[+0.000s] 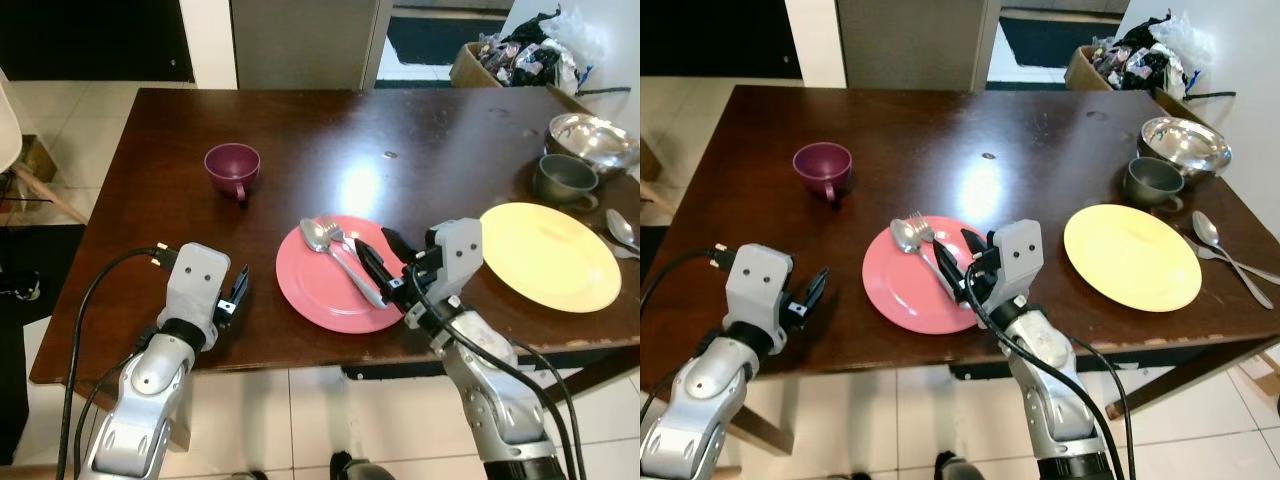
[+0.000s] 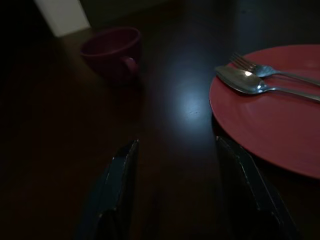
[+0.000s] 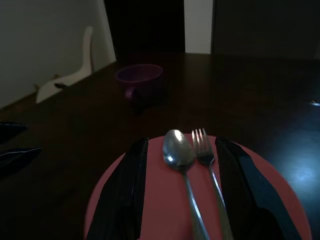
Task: Setting the table
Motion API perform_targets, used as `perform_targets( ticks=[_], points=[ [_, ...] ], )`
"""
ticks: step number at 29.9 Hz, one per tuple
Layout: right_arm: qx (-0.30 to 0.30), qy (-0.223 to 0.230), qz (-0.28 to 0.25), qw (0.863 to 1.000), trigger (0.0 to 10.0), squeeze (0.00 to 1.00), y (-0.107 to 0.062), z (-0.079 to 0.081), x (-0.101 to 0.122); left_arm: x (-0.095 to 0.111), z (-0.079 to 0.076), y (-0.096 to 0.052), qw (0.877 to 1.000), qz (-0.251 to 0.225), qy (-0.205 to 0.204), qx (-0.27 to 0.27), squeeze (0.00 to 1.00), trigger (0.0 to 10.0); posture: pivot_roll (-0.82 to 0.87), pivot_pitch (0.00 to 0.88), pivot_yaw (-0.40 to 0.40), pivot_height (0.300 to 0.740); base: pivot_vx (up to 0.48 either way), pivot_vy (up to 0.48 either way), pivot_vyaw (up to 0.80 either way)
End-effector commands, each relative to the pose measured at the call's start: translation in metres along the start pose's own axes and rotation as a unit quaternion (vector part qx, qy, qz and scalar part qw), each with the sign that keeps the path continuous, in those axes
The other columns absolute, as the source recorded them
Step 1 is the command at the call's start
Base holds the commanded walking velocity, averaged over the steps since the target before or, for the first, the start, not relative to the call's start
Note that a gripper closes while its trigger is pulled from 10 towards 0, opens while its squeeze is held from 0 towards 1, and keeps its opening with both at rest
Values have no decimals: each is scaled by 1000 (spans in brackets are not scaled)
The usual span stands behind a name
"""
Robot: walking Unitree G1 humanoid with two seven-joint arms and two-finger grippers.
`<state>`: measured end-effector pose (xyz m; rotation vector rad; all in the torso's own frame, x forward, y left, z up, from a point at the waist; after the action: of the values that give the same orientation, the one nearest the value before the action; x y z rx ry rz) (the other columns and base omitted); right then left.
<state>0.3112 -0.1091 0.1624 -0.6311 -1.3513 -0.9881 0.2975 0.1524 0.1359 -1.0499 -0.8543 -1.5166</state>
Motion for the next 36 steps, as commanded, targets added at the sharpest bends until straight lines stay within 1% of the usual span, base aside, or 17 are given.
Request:
perform_targets(
  ticks=[1,36],
  points=[
    [0,4,4,1000,10000,0,-1,0,-3,-5,-3,-2,1000,9,-1,-4,0,10000,-91,31,8,740,-386,0,0],
    [2,7,3,1000,10000,0,-2,1,-4,-5,-4,-4,1000,11,-5,-6,0,10000,-93,40,10,740,-390,0,0]
  ],
)
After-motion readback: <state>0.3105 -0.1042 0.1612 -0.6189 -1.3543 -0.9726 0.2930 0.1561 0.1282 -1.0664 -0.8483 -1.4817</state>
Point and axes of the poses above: a point about 5 cm out from each wrist's last joint towards the gripper, its own y axis pointing out of the wrist towards the gripper, its own x axis along the axis of the wrist's last joint, z = x × y, the point moved 3 cm from there along y, pointing out of the wrist towards the gripper, and after that the axes turned 7 degrees about y, right-handed, at the moved point
